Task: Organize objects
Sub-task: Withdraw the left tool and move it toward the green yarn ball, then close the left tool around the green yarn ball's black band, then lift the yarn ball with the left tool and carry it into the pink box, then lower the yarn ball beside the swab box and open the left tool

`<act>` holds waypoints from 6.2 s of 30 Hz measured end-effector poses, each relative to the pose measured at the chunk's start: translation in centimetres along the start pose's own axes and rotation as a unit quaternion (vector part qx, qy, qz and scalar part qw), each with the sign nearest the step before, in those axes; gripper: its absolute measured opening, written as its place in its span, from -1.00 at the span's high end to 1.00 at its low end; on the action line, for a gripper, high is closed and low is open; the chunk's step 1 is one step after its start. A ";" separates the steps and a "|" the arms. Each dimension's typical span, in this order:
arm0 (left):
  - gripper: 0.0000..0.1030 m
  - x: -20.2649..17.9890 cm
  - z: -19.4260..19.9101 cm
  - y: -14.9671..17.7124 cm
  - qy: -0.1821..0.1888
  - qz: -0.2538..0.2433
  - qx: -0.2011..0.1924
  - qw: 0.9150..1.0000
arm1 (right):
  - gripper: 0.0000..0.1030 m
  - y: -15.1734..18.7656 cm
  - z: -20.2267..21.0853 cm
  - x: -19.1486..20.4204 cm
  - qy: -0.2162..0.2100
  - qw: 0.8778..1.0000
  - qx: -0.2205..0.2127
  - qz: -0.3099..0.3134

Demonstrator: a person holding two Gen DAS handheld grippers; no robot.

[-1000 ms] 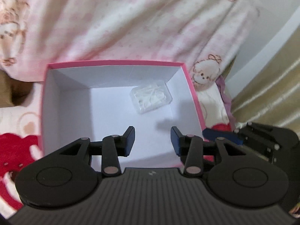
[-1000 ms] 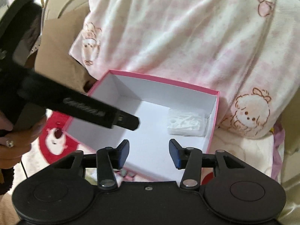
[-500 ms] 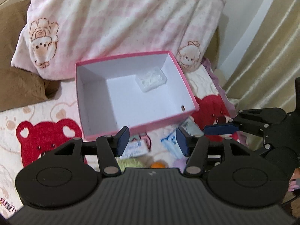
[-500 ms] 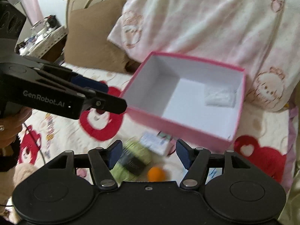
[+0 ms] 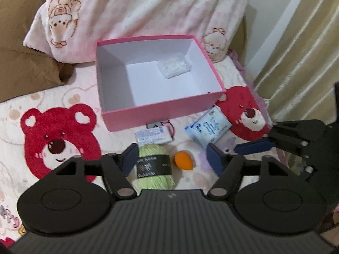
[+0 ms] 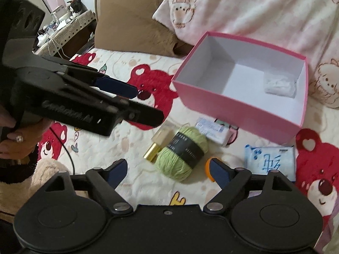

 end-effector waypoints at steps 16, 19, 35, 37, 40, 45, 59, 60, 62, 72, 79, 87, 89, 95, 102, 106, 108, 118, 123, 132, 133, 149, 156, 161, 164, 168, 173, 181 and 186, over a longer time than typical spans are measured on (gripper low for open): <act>-0.70 1.9 -4.3 4.3 -0.008 0.008 -0.005 1.000 | -0.81 3.6 -5.3 -1.0 -0.015 0.999 -0.006 0.028; -0.70 2.7 -4.8 4.3 -0.035 0.006 -0.043 0.998 | -0.81 4.0 -6.4 -0.5 -0.021 0.999 -0.012 0.032; -0.64 6.0 -10.5 7.5 -0.009 0.062 -0.017 0.998 | -0.81 5.4 -12.5 1.5 0.062 0.993 -0.062 0.085; -0.63 6.2 -11.0 7.7 -0.004 0.067 -0.018 0.998 | -0.81 5.6 -13.0 1.4 0.078 0.991 -0.068 0.084; -0.62 6.0 -11.8 8.0 0.009 0.065 -0.015 0.998 | -0.81 5.9 -13.6 1.4 0.093 0.989 -0.074 0.090; -0.46 5.3 -12.7 8.5 0.002 0.048 -0.010 0.999 | -0.81 6.2 -14.8 1.1 0.113 0.987 -0.078 0.083; -0.07 6.3 -14.1 8.7 0.051 0.106 -0.007 0.993 | -0.80 5.3 -17.0 0.7 0.151 0.983 -0.068 0.079; -0.07 6.2 -14.1 8.7 0.049 0.105 -0.007 0.993 | -0.80 5.3 -16.9 0.8 0.153 0.982 -0.068 0.083; -0.07 6.1 -14.2 8.7 0.047 0.103 -0.008 0.994 | -0.78 5.4 -16.8 0.7 0.151 0.983 -0.068 0.080; 0.03 5.7 -14.0 9.2 0.050 0.112 -0.005 0.992 | -0.52 5.5 -15.4 1.1 0.148 0.985 -0.053 0.077; 0.07 4.8 -12.7 9.6 0.036 0.117 -0.011 0.992 | -0.41 5.7 -13.9 1.7 0.120 0.987 -0.064 0.083; 0.07 3.8 -10.3 9.6 0.030 0.105 -0.025 0.994 | -0.40 5.3 -11.4 2.2 0.089 0.988 -0.074 0.097; 0.07 3.6 -9.6 9.6 0.036 0.110 -0.029 0.993 | -0.40 4.9 -10.5 2.1 0.072 0.992 -0.070 0.080; 0.08 2.6 -8.4 9.2 0.035 0.117 -0.032 0.992 | -0.40 4.6 -8.7 3.5 0.095 0.984 -0.062 0.141; 0.10 1.6 -6.6 7.4 0.058 0.121 -0.043 0.990 | -0.40 1.6 -4.4 2.6 0.087 0.980 -0.111 0.138; 0.10 1.1 -4.9 5.7 0.047 0.108 -0.069 0.991 | -0.34 -0.5 -3.0 1.4 0.080 0.980 -0.127 0.134; 0.10 0.8 -4.3 4.9 0.044 0.099 -0.075 0.991 | -0.33 -1.5 -2.4 0.6 0.082 0.978 -0.132 0.136; 0.11 0.0 -2.9 -0.6 0.053 0.076 -0.088 0.992 | -0.24 -5.3 -0.6 -1.5 0.068 0.985 -0.136 0.084; 0.11 0.0 -2.4 -4.0 0.043 0.061 -0.093 0.993 | -0.24 -8.6 -0.4 -2.6 0.066 0.984 -0.142 0.084; 0.11 2.4 -4.2 -10.2 0.027 0.073 -0.096 0.992 | -0.24 -14.7 -1.9 -5.8 0.046 0.988 -0.139 0.047; 0.11 2.7 -4.8 -10.7 0.025 0.075 -0.091 0.993 | -0.24 -15.2 -2.5 -6.4 0.041 0.990 -0.134 0.036; 0.22 8.5 -18.7 -12.7 0.010 0.135 -0.021 0.991 | -0.18 -16.7 -16.0 -14.9 0.021 0.997 -0.047 -0.050; 0.28 9.3 -21.1 -12.6 0.007 0.144 -0.019 0.989 | -0.16 -17.1 -18.3 -15.7 0.053 0.997 -0.023 -0.056; 0.30 9.4 -21.4 -12.9 -0.007 0.136 -0.025 0.990 | -0.18 -17.2 -18.7 -15.7 0.050 0.997 -0.026 -0.062; 0.31 9.4 -21.7 -13.1 -0.015 0.128 -0.032 0.991 | -0.23 -17.2 -18.0 -16.1 0.027 0.997 -0.019 -0.064; 0.31 9.8 -21.8 -13.7 -0.021 0.125 -0.035 0.991 | -0.23 -16.6 -15.6 -16.5 0.047 0.998 -0.027 -0.016; 0.30 9.5 -21.5 -13.7 -0.023 0.117 -0.038 0.992 | 0.13 -15.1 -13.8 -17.3 0.108 0.992 -0.009 0.062; 0.26 9.6 -21.4 -13.6 -0.018 0.131 -0.040 0.990 | 0.45 -14.2 -16.7 -18.9 0.177 0.980 0.049 0.079; 0.26 10.4 -21.6 -13.4 -0.017 0.176 -0.037 0.984 | 0.46 -15.3 -17.7 -20.6 0.179 0.983 0.038 0.026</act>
Point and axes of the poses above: each gripper's, at about its wrist camera, not at the fingertips, and z roughly against the way its jaws point, x to its left, y to its underside, the point moved 6 cm from there along -z, roughly the way its jaws point
